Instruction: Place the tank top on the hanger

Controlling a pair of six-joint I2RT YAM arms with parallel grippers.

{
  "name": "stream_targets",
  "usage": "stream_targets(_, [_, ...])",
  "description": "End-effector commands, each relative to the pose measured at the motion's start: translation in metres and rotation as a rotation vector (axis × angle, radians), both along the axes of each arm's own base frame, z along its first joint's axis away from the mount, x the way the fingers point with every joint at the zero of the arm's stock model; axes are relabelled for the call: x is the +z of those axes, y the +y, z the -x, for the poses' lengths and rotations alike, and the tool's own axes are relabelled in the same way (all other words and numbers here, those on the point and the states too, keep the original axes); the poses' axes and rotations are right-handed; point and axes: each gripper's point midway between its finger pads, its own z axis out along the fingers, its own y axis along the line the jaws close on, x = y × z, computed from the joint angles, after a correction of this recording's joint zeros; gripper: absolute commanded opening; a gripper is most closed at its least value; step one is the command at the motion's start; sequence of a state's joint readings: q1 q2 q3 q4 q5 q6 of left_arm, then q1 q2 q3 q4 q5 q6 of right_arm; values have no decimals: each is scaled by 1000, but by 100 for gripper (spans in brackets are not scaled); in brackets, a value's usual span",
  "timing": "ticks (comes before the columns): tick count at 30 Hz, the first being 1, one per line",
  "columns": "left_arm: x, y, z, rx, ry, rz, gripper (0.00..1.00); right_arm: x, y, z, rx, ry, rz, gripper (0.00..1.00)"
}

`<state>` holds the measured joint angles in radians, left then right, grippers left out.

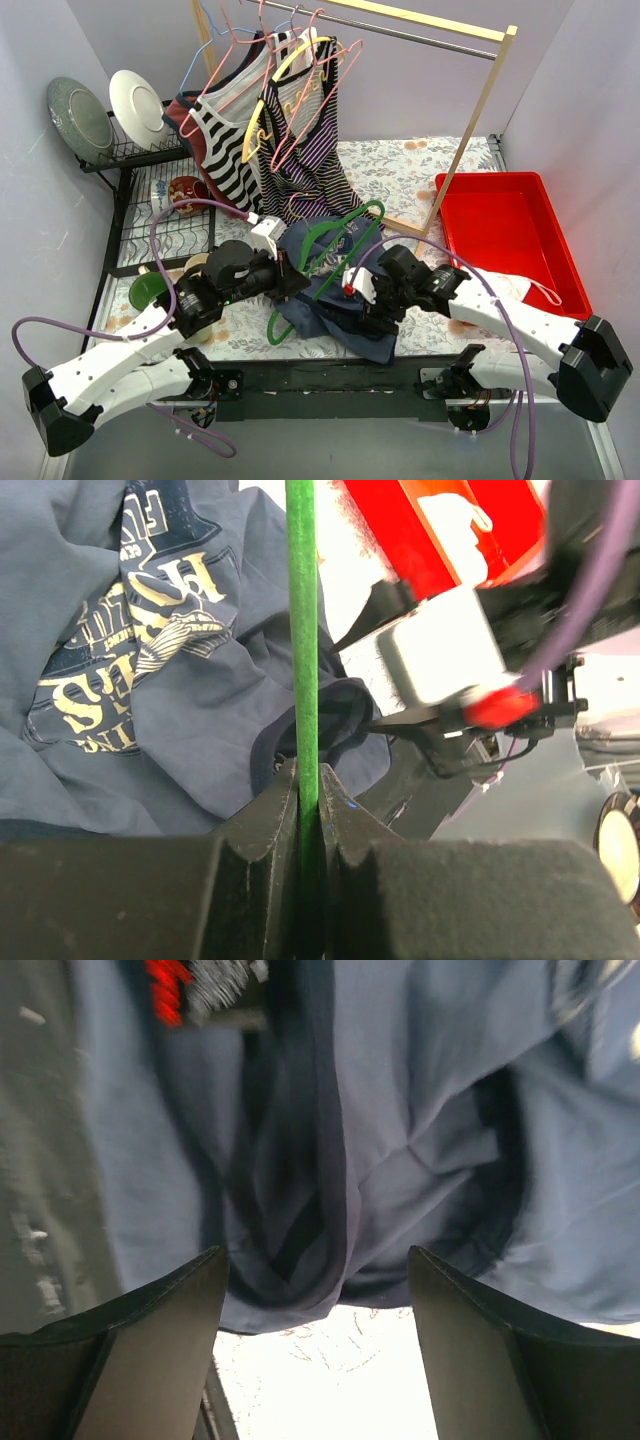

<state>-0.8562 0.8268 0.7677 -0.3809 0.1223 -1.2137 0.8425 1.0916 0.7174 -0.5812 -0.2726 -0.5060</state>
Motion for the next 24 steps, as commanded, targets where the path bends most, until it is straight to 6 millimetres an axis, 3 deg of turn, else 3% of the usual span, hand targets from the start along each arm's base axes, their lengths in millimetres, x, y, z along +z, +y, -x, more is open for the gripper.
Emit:
stream_targets(1, [43, 5, -11, 75, -82, 105, 0, -13, -5, -26, -86, -128, 69, 77])
stream_targets(4, [46, 11, -9, 86, -95, 106, 0, -22, -25, -40, -154, -203, 153, 75])
stream_targets(8, [44, 15, -4, 76, -104, 107, 0, -5, -41, -64, -279, -328, 144, 72])
stream_targets(15, [46, 16, 18, -46, -174, 133, 0, 35, -60, -102, -487, -369, 31, 36])
stream_targets(17, [46, 16, 24, -82, -185, 138, 0, 55, -64, -115, -543, -365, -45, 32])
stream_targets(23, [40, 12, 35, -175, -204, 110, 0, 106, -73, -145, -640, -362, -189, 1])
stream_targets(24, [39, 12, 35, -181, -213, 106, 0, 111, -74, -148, -648, -362, -198, 1])
